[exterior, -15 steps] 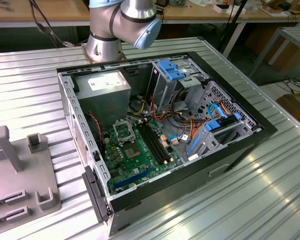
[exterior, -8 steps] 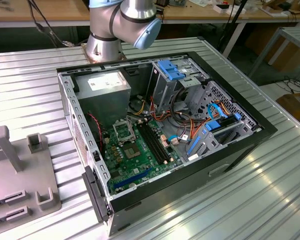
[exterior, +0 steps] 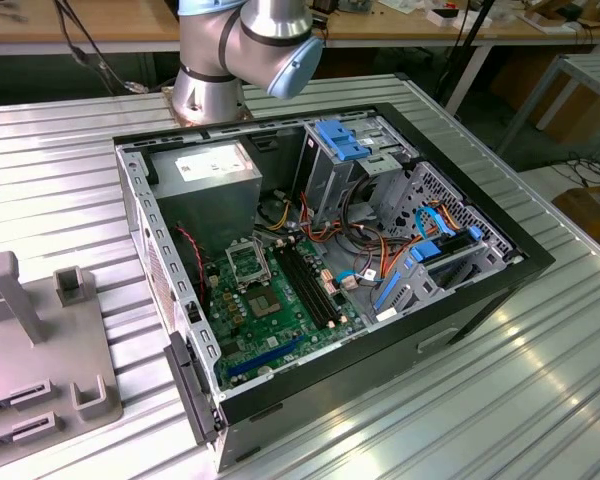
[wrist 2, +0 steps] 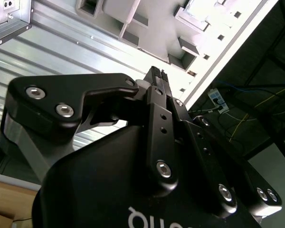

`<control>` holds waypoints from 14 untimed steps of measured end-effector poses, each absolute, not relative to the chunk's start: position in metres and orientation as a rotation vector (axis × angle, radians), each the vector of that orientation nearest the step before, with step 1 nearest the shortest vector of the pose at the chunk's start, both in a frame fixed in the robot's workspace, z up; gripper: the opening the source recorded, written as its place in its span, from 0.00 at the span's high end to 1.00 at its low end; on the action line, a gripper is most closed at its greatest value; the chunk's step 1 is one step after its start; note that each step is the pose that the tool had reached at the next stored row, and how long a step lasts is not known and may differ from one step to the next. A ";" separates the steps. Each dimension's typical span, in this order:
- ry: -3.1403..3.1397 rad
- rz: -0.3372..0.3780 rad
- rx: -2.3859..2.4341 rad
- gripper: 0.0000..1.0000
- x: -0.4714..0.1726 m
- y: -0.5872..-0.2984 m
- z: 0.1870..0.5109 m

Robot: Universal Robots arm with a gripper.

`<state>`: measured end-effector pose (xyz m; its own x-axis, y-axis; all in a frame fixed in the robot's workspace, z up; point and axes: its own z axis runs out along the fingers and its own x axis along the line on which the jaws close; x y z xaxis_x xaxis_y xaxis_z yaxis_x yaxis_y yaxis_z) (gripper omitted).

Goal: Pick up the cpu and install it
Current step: 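Reach for the cpu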

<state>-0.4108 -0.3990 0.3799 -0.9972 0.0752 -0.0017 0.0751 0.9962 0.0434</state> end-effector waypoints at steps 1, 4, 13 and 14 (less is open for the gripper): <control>3.135 0.068 0.118 0.88 -0.413 -0.399 0.380; 3.135 0.068 0.118 0.88 -0.416 -0.399 0.380; 3.135 0.068 0.118 0.88 -0.424 -0.400 0.379; 3.135 0.068 0.118 0.88 -0.424 -0.400 0.379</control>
<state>-0.4245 -0.4002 0.3791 -0.9972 0.0751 -0.0017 0.0749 0.9962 0.0435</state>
